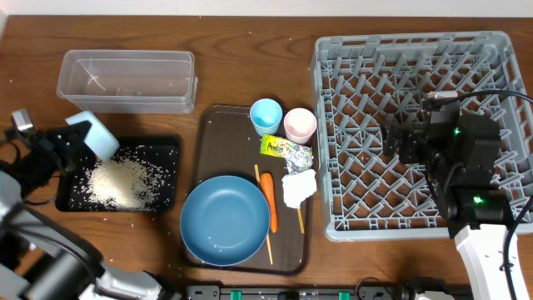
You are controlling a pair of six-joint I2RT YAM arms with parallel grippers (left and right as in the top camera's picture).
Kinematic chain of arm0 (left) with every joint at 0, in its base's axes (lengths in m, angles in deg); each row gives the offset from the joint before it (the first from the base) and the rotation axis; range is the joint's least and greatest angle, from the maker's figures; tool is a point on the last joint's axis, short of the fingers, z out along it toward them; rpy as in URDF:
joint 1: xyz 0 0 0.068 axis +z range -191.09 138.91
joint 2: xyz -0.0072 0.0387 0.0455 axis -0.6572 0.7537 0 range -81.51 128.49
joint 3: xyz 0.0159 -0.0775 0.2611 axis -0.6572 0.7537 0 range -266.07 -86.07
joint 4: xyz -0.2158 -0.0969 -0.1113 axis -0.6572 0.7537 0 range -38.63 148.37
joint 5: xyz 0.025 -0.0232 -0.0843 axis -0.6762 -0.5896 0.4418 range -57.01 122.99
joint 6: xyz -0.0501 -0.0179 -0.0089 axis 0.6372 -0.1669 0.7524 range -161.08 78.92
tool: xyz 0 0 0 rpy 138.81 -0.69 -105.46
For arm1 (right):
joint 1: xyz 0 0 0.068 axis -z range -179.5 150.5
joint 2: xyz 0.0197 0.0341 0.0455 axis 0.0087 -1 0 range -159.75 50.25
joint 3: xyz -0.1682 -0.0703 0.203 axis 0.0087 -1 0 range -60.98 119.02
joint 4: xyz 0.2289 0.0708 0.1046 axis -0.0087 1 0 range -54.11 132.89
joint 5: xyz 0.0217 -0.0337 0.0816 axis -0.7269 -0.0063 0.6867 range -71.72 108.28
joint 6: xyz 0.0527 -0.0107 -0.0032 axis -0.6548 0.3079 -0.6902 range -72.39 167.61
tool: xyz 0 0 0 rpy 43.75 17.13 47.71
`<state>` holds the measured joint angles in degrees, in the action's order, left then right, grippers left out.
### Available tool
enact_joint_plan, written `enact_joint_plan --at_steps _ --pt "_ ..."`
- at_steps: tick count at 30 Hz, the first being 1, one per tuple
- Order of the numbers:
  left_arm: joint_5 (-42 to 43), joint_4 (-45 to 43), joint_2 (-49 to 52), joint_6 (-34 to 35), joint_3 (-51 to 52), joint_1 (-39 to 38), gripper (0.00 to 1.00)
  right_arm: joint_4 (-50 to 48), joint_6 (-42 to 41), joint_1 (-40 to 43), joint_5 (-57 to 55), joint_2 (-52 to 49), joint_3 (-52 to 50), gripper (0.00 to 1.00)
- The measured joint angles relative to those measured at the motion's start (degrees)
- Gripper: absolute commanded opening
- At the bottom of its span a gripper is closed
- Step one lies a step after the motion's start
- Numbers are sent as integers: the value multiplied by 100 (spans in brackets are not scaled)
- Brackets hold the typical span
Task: Sort waste into correct bins and load items into the dishwasher rack
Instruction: 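Tip the small blue dish over the black tray to dump scraps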
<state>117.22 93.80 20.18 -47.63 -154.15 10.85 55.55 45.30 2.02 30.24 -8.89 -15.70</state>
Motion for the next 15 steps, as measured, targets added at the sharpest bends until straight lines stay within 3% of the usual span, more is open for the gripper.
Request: enact_joint_plan --at_steps 6,15 --pt "269 70 654 -146 24 31 6 -2 0 0 0 0 0 99" --pt "396 57 675 -254 24 35 6 -9 0 0 0 0 0 99"
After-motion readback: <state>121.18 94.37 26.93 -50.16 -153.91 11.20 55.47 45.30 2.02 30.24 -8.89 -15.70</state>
